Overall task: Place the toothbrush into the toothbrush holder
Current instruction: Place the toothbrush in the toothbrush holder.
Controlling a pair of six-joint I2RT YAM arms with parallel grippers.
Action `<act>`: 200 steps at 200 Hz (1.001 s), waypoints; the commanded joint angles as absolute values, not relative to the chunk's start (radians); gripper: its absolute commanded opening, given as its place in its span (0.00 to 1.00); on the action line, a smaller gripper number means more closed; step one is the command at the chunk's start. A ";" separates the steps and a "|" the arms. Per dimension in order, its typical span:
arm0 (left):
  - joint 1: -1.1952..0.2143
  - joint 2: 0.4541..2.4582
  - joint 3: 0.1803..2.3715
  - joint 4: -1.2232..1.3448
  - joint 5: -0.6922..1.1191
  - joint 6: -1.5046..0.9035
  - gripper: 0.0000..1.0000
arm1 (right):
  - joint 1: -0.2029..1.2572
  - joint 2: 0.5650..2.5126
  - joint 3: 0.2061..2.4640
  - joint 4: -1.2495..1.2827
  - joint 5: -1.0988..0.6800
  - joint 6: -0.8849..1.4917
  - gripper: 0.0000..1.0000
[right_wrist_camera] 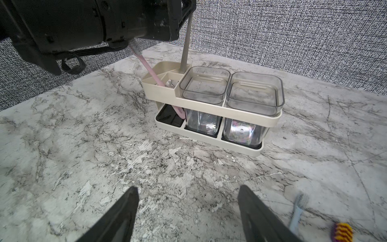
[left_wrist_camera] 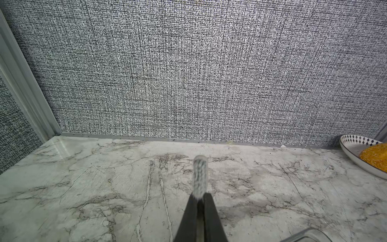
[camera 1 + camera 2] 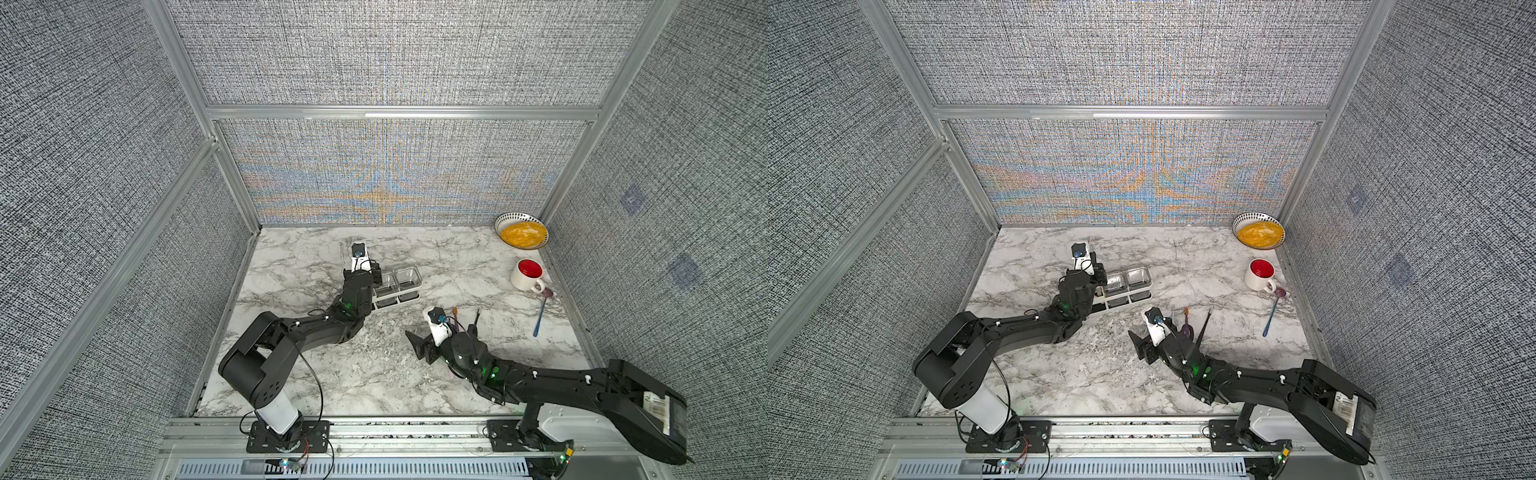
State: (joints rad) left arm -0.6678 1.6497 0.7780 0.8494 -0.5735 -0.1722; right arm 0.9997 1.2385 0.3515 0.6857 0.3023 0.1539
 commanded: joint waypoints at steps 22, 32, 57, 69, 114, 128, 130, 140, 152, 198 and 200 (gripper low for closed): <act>-0.670 1.622 0.763 0.811 -0.576 -0.153 0.21 | 1.000 1.236 0.351 0.702 0.302 0.153 0.77; -0.672 1.616 0.762 0.807 -0.572 -0.153 0.22 | 0.999 1.236 0.351 0.704 0.302 0.153 0.77; -0.673 1.599 0.756 0.801 -0.570 -0.150 0.23 | 0.999 1.238 0.352 0.705 0.300 0.153 0.77; -0.673 1.594 0.757 0.796 -0.569 -0.146 0.23 | 0.999 1.239 0.353 0.707 0.300 0.153 0.77; -0.676 1.572 0.754 0.788 -0.564 -0.137 0.23 | 0.999 1.240 0.356 0.708 0.299 0.152 0.77; -0.678 1.565 0.756 0.783 -0.563 -0.129 0.25 | 0.999 1.238 0.354 0.707 0.298 0.152 0.77; -0.678 1.565 0.755 0.783 -0.561 -0.128 0.26 | 0.999 1.238 0.356 0.707 0.298 0.152 0.77; -0.680 1.562 0.759 0.776 -0.559 -0.120 0.30 | 0.999 1.238 0.355 0.708 0.298 0.153 0.77; -0.681 1.562 0.762 0.770 -0.560 -0.113 0.32 | 0.999 1.237 0.355 0.708 0.299 0.153 0.77; -0.683 1.544 0.761 0.759 -0.586 -0.103 0.32 | 0.999 1.233 0.358 0.706 0.299 0.150 0.77; -0.683 1.542 0.761 0.759 -0.587 -0.104 0.32 | 0.999 1.232 0.357 0.706 0.299 0.150 0.77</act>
